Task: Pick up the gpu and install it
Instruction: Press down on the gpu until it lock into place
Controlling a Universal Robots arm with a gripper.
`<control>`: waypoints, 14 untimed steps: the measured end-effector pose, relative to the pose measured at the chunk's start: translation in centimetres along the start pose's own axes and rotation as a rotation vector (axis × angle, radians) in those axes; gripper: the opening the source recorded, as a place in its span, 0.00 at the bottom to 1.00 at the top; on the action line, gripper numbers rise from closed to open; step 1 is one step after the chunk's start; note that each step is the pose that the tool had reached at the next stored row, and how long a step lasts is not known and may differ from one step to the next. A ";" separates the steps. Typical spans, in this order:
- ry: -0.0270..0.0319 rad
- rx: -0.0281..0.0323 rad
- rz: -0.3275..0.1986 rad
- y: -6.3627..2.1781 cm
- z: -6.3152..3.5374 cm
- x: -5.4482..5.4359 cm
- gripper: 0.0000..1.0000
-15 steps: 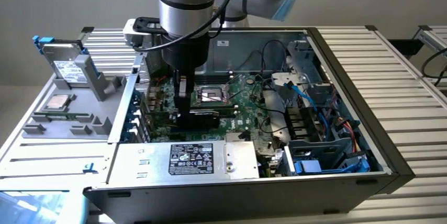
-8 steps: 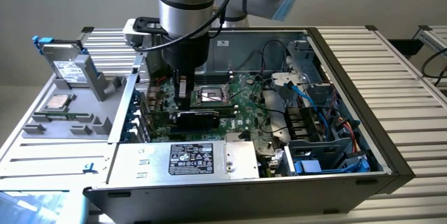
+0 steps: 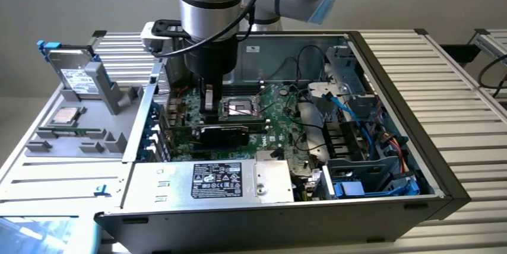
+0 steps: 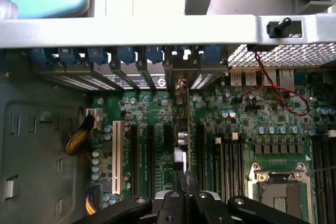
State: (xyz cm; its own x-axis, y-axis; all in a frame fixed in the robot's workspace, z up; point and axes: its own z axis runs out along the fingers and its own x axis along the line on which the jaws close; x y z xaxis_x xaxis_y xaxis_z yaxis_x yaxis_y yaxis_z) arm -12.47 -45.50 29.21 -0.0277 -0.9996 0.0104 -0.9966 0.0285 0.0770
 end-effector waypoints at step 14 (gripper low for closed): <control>0.0151 0.0604 0.002 2.20 1.25 -0.8 0.12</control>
State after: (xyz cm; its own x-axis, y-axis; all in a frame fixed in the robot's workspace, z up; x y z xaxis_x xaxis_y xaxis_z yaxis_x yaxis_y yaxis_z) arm -14.73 -44.63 28.13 -0.0288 -0.9993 0.0255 -0.9994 0.0292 0.0166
